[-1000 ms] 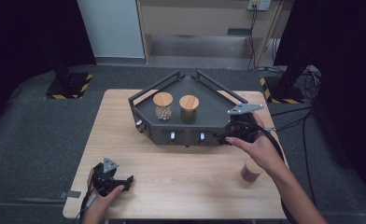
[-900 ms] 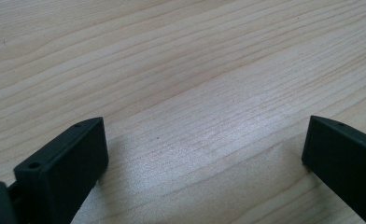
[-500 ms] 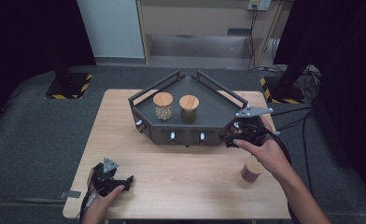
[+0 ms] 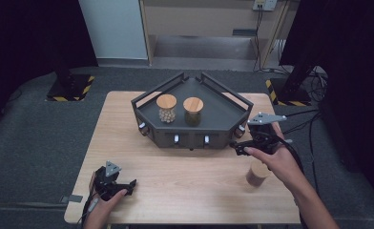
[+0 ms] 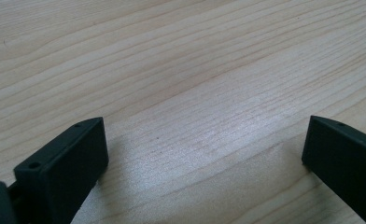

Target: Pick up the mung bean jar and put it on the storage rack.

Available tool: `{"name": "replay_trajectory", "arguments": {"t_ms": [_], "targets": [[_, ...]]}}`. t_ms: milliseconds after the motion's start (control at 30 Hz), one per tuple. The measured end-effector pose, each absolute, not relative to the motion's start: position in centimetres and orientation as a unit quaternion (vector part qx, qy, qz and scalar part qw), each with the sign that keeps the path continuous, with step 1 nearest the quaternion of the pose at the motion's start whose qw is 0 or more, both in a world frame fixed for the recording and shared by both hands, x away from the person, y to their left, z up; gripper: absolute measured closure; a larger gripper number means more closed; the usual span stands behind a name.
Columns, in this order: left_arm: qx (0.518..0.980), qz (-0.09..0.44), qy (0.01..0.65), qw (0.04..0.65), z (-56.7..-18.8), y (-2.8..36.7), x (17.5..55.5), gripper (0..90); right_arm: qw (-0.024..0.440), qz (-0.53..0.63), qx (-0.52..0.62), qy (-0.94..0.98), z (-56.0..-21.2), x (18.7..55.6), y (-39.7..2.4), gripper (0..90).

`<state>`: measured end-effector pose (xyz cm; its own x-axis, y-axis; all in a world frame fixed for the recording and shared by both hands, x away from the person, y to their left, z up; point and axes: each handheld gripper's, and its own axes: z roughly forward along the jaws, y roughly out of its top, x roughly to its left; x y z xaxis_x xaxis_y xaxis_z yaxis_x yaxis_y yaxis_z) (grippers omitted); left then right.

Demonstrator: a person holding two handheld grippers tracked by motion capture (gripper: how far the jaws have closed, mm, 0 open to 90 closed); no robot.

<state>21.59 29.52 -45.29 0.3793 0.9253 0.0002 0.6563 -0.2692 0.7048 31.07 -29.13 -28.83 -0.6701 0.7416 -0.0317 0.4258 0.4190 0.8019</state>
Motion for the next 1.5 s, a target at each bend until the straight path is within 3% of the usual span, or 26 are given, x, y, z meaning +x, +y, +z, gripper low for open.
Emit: {"name": "replay_trajectory", "arguments": {"t_ms": [1500], "targets": [[0.768, 0.213, 0.515, 0.316, -45.3, 29.5, 21.6, 0.0, 0.205, 0.398, 0.385, 0.807, -30.9, 28.2, -32.6, 4.0]]}}
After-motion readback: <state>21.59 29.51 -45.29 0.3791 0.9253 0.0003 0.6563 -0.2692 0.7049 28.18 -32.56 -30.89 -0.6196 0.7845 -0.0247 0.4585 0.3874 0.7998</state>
